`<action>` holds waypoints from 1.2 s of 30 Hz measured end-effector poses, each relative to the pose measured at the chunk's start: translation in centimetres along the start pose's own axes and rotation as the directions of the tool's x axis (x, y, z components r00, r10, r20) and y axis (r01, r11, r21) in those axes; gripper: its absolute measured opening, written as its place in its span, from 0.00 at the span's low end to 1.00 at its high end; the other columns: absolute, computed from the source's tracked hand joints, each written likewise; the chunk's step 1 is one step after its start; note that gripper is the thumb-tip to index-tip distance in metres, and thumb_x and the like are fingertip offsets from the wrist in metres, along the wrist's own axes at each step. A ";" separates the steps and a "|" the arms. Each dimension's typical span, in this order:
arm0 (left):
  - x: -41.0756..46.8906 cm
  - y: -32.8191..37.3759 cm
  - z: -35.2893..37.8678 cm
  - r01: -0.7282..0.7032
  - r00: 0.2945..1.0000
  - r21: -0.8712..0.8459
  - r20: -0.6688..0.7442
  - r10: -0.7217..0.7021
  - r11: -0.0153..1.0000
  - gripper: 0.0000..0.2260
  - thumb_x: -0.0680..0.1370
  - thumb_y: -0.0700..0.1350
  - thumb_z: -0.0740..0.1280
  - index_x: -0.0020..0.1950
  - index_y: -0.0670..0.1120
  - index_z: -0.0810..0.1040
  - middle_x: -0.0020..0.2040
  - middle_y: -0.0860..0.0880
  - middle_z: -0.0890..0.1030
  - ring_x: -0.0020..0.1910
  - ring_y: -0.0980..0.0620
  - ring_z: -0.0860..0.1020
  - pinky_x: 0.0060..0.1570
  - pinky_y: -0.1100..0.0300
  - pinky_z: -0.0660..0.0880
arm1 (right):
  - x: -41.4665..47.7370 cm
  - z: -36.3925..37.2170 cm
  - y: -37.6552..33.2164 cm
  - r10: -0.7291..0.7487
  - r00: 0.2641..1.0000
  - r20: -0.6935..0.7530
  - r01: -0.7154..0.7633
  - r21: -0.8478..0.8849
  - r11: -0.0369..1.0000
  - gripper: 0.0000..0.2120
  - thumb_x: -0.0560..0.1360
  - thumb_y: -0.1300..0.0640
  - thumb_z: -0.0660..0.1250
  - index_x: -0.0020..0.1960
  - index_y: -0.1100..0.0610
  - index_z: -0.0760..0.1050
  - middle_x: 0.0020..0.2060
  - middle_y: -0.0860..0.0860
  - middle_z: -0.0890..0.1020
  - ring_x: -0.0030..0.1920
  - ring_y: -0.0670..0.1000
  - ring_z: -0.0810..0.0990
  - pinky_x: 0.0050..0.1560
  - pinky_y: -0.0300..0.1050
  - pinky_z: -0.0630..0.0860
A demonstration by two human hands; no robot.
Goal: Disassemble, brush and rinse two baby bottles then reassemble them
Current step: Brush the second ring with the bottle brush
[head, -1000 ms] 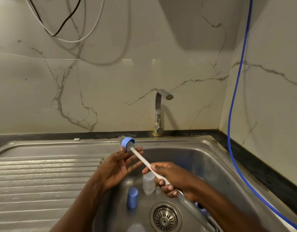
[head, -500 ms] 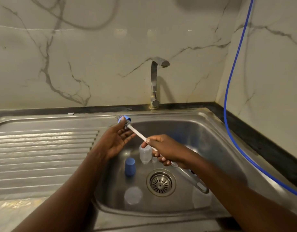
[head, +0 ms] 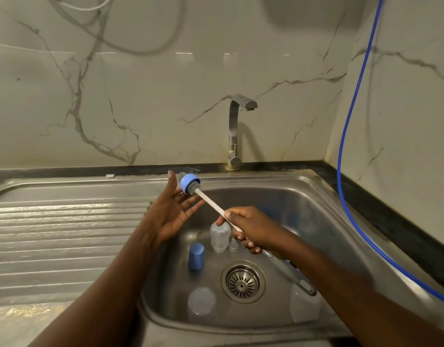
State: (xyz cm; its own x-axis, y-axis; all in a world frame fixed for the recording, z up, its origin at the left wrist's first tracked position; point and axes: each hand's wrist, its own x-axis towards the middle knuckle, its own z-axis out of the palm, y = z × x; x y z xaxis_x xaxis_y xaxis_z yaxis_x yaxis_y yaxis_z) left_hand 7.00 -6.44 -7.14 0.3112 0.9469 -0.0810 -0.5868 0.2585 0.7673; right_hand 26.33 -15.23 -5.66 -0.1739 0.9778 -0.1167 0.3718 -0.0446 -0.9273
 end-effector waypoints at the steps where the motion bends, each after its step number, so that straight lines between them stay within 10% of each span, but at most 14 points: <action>1: 0.1 0.0 0.0 -0.019 0.999 0.026 -0.045 0.020 0.999 0.30 0.71 0.61 0.66 0.61 0.37 0.74 0.52 0.40 0.81 0.50 0.46 0.83 0.54 0.52 0.80 | 0.1 0.1 0.2 -0.016 0.999 -0.037 0.013 -0.069 0.998 0.14 0.83 0.52 0.55 0.52 0.55 0.79 0.27 0.50 0.67 0.21 0.45 0.62 0.21 0.35 0.59; 4: 0.5 -0.4 -0.2 -0.019 0.996 0.052 -0.091 0.024 0.998 0.27 0.71 0.54 0.69 0.62 0.37 0.75 0.49 0.42 0.81 0.45 0.49 0.84 0.52 0.55 0.81 | 0.2 0.3 0.4 -0.025 0.997 -0.067 0.015 -0.141 0.990 0.14 0.82 0.52 0.55 0.50 0.53 0.80 0.27 0.50 0.69 0.21 0.45 0.64 0.21 0.36 0.61; 7: 0.4 -0.2 -0.6 -0.006 1.000 -0.103 0.002 0.006 0.995 0.25 0.75 0.46 0.65 0.70 0.36 0.70 0.57 0.38 0.82 0.54 0.45 0.84 0.56 0.52 0.80 | -0.1 -0.3 0.0 0.065 0.988 0.140 -0.091 0.191 0.977 0.16 0.84 0.52 0.53 0.59 0.58 0.77 0.28 0.49 0.65 0.22 0.43 0.59 0.19 0.34 0.57; 11: 0.0 -0.6 0.1 0.036 0.995 -0.091 0.091 -0.027 0.995 0.24 0.79 0.53 0.62 0.69 0.38 0.72 0.63 0.38 0.80 0.62 0.40 0.79 0.55 0.49 0.80 | -0.1 -0.3 -0.3 0.057 0.994 0.097 -0.072 0.161 0.984 0.17 0.84 0.52 0.53 0.60 0.61 0.75 0.27 0.48 0.65 0.22 0.42 0.59 0.20 0.33 0.57; 24: 1.4 0.5 -2.1 -0.203 0.967 -0.259 -0.206 0.151 0.944 0.12 0.83 0.43 0.59 0.62 0.37 0.72 0.58 0.37 0.78 0.53 0.45 0.79 0.59 0.52 0.78 | -0.3 -1.2 -0.6 0.145 0.927 0.345 -0.269 0.346 0.899 0.16 0.84 0.50 0.52 0.59 0.59 0.73 0.27 0.48 0.65 0.20 0.41 0.60 0.17 0.32 0.58; 30: 1.5 -0.4 -1.7 -0.216 0.960 -0.025 -0.188 0.208 0.976 0.07 0.82 0.38 0.61 0.60 0.40 0.72 0.58 0.38 0.78 0.54 0.41 0.81 0.51 0.56 0.82 | 0.4 0.7 0.3 -0.185 0.955 -0.232 0.146 -0.172 0.974 0.10 0.82 0.52 0.56 0.51 0.52 0.76 0.26 0.50 0.72 0.21 0.47 0.68 0.22 0.40 0.68; 36: 1.7 -0.7 -1.6 -0.273 0.942 0.011 -0.200 0.269 0.962 0.09 0.81 0.34 0.60 0.57 0.46 0.72 0.58 0.34 0.79 0.58 0.37 0.78 0.49 0.56 0.82 | 0.3 2.6 0.3 -0.444 0.885 -0.141 0.271 -0.620 0.737 0.10 0.82 0.51 0.54 0.61 0.44 0.70 0.35 0.51 0.77 0.35 0.53 0.72 0.42 0.49 0.71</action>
State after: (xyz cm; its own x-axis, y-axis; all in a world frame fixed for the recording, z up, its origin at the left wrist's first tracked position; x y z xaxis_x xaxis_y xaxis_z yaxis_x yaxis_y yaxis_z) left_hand 6.72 -4.67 -8.84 -0.0144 0.9999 0.0030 -0.6412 -0.0115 0.7673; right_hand 23.99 -15.50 -6.89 -0.1903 0.9139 0.3586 0.7919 0.3588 -0.4941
